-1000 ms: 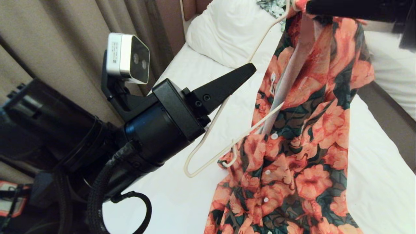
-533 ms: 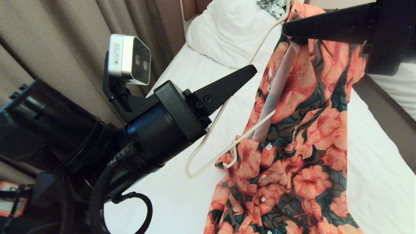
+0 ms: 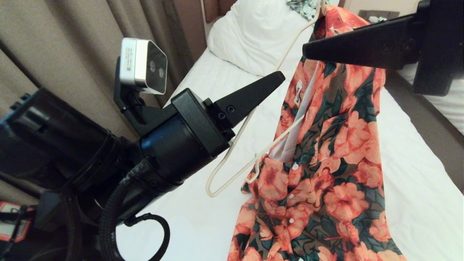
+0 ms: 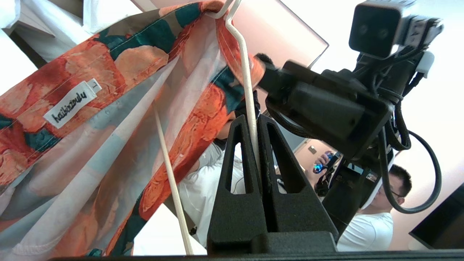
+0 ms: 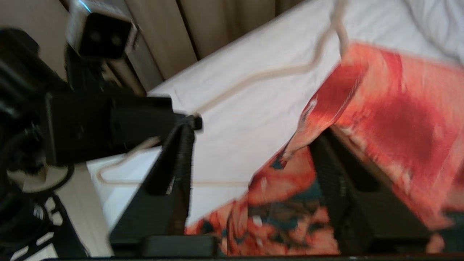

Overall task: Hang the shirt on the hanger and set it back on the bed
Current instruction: Hook one side of the shirt onto the hanger, then hook the other side of the shirt onto the hanger

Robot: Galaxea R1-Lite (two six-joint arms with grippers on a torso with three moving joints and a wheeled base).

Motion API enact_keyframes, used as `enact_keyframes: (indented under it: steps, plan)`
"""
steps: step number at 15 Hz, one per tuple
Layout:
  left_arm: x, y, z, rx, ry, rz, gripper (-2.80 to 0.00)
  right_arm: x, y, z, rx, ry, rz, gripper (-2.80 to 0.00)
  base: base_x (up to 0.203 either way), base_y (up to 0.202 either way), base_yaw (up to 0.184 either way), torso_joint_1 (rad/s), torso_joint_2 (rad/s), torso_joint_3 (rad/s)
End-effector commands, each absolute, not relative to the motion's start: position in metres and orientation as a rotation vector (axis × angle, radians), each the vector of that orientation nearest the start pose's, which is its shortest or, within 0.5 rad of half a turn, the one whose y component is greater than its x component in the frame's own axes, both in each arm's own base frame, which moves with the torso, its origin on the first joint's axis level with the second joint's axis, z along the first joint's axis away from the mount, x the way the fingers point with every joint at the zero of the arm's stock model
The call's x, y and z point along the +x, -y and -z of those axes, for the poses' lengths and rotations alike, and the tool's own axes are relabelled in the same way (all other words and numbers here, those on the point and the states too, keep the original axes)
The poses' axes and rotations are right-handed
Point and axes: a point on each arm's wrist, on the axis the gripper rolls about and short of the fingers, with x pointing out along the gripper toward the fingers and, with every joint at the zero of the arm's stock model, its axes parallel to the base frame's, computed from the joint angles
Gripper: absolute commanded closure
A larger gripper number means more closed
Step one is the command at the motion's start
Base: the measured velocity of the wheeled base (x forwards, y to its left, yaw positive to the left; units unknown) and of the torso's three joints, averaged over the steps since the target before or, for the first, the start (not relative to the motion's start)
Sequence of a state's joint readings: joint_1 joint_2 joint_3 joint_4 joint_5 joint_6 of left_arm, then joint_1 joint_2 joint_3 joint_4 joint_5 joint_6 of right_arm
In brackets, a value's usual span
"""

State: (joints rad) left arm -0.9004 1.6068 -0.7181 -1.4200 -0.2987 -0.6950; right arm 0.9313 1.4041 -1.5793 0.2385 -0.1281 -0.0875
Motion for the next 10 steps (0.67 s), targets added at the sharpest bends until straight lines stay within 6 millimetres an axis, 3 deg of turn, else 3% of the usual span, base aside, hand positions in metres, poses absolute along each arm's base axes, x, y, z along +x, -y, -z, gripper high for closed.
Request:
enact_keyframes:
  steps: [1,7,8,10]
  plan:
    - [0.160,0.213,-0.265,-0.767,0.120,1.325,0.00,0.122,-0.159,-0.398,-0.106,-0.094,-0.798,-2.80,0.000,0.000,0.000,0.000,0.00,0.000]
    - [0.160,0.212,-0.265,-0.767,0.123,1.326,0.00,0.108,-0.137,-0.394,-0.155,-0.325,-0.777,-2.80,0.000,0.000,0.000,0.000,0.00,0.000]
    - [0.160,0.212,-0.265,-0.767,0.121,1.325,0.00,0.106,-0.135,-0.391,-0.176,-0.356,-0.774,0.00,0.000,0.000,0.000,0.000,0.00,0.000]
    - [0.160,0.212,-0.265,-0.767,0.122,1.325,0.00,0.106,-0.134,-0.393,-0.172,-0.351,-0.771,0.00,0.000,0.000,0.000,0.000,0.00,0.000]
